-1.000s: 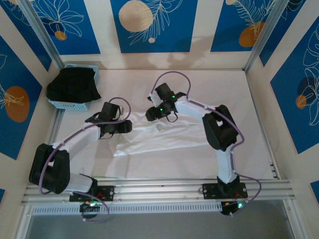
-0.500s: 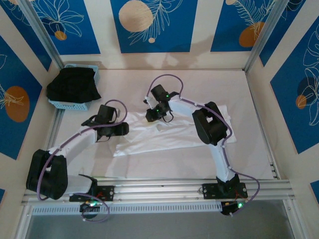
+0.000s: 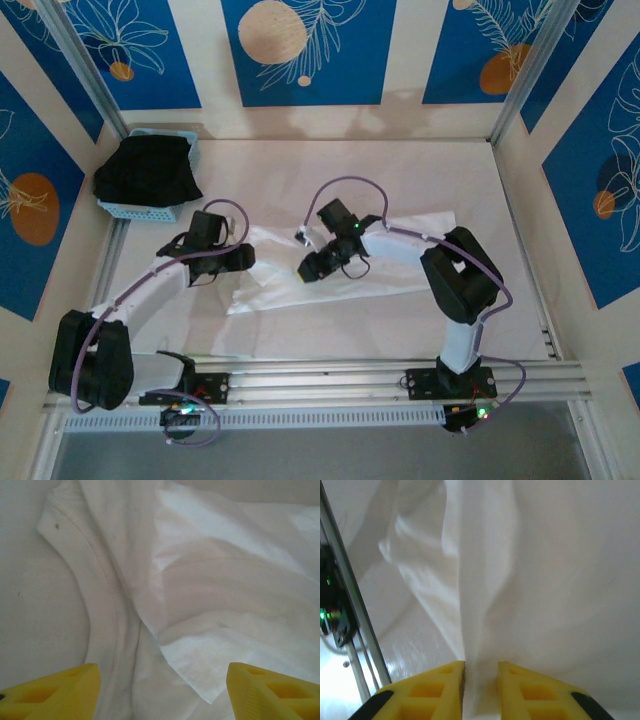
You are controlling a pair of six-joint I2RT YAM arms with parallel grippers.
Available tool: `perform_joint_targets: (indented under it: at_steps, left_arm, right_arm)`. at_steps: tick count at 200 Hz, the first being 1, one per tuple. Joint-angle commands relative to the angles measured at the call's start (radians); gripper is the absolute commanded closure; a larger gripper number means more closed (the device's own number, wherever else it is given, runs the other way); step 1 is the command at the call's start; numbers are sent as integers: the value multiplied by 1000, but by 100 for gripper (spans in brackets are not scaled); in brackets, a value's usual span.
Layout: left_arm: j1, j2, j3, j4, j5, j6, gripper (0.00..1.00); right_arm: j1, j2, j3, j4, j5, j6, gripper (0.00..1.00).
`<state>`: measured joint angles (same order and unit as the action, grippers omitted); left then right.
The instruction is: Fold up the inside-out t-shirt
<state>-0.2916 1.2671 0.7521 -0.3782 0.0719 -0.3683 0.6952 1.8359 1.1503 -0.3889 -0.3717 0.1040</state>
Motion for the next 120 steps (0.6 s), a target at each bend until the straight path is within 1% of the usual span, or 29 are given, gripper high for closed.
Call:
perform_joint_targets:
  at_steps: [1, 15, 35, 54, 66, 75, 88, 106, 120]
  left_arm:
    - [10, -9, -13, 34, 79, -14, 32]
    - [1, 11, -4, 59, 130, -11, 33]
    - [-18, 51, 8, 97, 158, -8, 33]
    - [-26, 107, 27, 122, 114, -3, 32]
    - [-26, 148, 59, 86, 72, -2, 32]
    - [-26, 173, 74, 66, 62, 0, 32]
    - [-26, 196, 64, 87, 83, -5, 33]
    - [-30, 221, 58, 97, 144, -24, 39]
    - [-39, 226, 42, 113, 169, -32, 44]
  right_arm:
    - [12, -56, -79, -12, -8, -28, 69]
    - [-2, -94, -109, -21, 25, -32, 65]
    - [-27, -142, -133, 16, 14, -13, 60]
    - [-28, -159, -129, 75, -4, 19, 58]
    - [-16, -153, -109, 100, 3, 43, 57]
    - [-3, -144, -97, 121, 34, 65, 56]
    - [14, -127, -82, 132, 74, 93, 56]
    - [18, -92, -57, 96, 161, 149, 55]
    - [22, -64, -37, 58, 216, 201, 55]
